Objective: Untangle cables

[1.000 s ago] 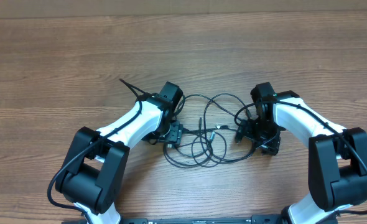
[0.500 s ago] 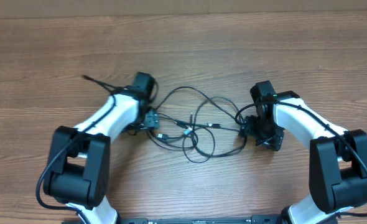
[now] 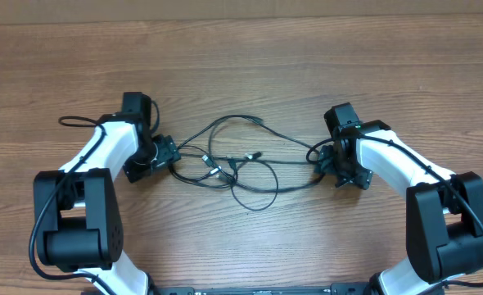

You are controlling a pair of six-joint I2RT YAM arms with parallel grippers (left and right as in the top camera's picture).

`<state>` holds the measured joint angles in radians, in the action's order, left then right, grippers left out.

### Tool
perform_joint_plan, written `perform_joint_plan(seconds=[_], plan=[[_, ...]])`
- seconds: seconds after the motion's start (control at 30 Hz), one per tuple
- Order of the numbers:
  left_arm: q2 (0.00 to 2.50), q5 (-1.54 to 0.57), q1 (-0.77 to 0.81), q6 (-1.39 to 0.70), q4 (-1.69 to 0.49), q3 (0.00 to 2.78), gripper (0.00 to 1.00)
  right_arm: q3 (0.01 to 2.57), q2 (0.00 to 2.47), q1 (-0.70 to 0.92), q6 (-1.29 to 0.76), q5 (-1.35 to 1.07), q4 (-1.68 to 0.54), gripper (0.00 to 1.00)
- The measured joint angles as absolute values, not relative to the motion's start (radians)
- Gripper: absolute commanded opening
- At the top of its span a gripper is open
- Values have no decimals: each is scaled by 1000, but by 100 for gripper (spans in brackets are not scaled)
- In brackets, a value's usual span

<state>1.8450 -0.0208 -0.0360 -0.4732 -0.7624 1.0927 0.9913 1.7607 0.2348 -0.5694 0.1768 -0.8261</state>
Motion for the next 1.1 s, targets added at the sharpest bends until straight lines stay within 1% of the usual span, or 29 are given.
perform_joint_plan(seconds=[0.03, 0.1, 0.2, 0.27, 0.33, 0.43, 0.57, 0.7, 0.8, 0.97, 1.03, 1.1], plan=[[1844, -27, -44, -473, -763, 1093, 87, 992, 1761, 235, -569, 196, -812, 83], [1843, -34, -55, -473, -766, 1093, 88, 992, 1761, 235, -570, 232, -794, 88], [1843, -3, -69, -482, -761, 1092, 88, 991, 1761, 230, -577, 300, -772, 89], [1846, 37, -94, -495, -758, 1092, 88, 990, 1765, 191, -583, 360, -762, 89], [1846, 54, -114, -500, -753, 1092, 88, 989, 1768, 128, -591, 391, -755, 92], [1846, 60, -120, -503, -751, 1092, 88, 989, 1768, 68, -596, 388, -752, 93], [1846, 52, -120, -502, -748, 1092, 87, 989, 1768, 36, -599, 333, -750, 94], [1844, -30, -118, -419, -723, 1092, 90, 989, 1767, 23, -599, 224, -741, 95], [1838, -141, -104, -332, -703, 1094, 93, 988, 1768, 34, -581, 128, -743, 96], [1836, -294, -6, -226, -675, 1097, 98, 988, 1769, 70, -551, 84, -751, 99], [1837, -324, 37, -208, -663, 1096, 97, 988, 1769, 82, -547, 83, -752, 99], [1837, -351, 93, -197, -646, 1095, 100, 988, 1769, 94, -545, 82, -752, 99]])
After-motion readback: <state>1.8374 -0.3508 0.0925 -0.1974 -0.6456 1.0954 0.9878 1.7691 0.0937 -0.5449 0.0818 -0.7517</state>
